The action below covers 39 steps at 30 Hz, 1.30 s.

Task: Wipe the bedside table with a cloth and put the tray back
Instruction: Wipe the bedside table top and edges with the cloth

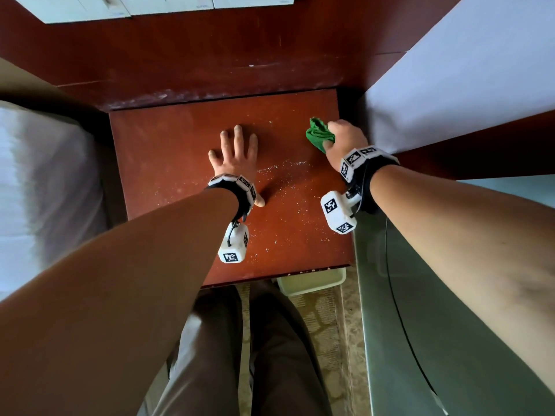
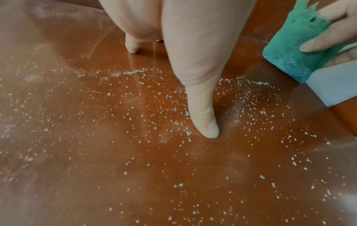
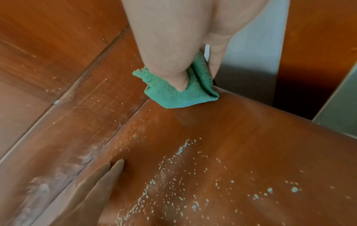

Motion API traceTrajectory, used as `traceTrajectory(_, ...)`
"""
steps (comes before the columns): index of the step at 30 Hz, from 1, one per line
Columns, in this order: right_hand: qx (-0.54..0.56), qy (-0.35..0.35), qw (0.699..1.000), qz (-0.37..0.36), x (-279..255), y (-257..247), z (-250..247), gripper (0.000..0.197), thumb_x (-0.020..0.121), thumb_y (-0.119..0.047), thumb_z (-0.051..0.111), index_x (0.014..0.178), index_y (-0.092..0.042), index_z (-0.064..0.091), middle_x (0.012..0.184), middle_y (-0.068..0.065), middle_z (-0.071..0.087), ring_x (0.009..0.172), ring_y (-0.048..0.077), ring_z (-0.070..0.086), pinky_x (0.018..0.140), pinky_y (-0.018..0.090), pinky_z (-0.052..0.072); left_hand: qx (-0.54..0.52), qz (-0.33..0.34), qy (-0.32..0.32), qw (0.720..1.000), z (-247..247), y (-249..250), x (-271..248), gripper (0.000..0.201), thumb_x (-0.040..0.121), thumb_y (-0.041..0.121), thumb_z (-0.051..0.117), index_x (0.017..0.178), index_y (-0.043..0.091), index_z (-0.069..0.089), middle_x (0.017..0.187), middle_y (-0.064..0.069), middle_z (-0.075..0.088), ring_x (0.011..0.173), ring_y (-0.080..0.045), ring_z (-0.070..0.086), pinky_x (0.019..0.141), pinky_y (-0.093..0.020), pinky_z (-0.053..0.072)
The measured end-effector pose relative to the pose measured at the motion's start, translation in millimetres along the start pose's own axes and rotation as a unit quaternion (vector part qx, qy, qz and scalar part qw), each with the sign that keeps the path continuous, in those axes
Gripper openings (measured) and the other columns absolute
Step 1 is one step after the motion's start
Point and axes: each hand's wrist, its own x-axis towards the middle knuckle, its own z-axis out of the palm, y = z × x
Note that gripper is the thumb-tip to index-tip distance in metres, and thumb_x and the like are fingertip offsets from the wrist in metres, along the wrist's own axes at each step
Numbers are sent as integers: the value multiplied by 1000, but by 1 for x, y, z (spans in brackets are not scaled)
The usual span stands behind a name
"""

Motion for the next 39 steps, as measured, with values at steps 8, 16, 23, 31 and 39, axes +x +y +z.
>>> traceTrajectory(8,-30,-154,985,-78,-58,6,31,32,91,-12,57,120,-24,63,122,-5,62,103,19,62,90,31,52,-12,3,-7,1000,-1,-4,-1,161,39,65,86,150,18,-21,155,-14,-29,144,-42,-16,113,-65,12)
traceTrajectory(16,-15,-143,988,-62,-53,4,28,22,91,-15,57,112,-12,64,112,6,66,101,27,64,80,27,47,-13,5,0,1000,2,-10,-1,161,39,65,86,150,19,-21,155,-14,-29,144,-42,-16,113,-65,13)
traceTrajectory(23,51,36,998,-15,-5,-19,9,9,87,-11,50,92,-5,55,108,15,60,96,33,59,73,29,38,-7,5,9,1000,6,-12,0,160,38,68,84,151,19,-19,157,-14,-25,145,-42,-13,112,-65,15)
traceTrajectory(31,7,-41,997,-58,-8,-36,28,20,92,-11,52,109,-12,63,119,-1,60,99,22,60,75,21,37,-9,1,8,1000,4,-9,0,160,39,65,86,151,18,-19,157,-13,-26,145,-41,-15,112,-65,14)
traceTrajectory(39,-53,-227,960,-156,-48,-20,37,34,92,-19,55,124,-30,61,125,-4,64,109,23,62,95,36,49,-16,2,6,1000,0,-9,-3,162,37,65,87,151,18,-19,157,-14,-25,145,-42,-14,112,-66,15)
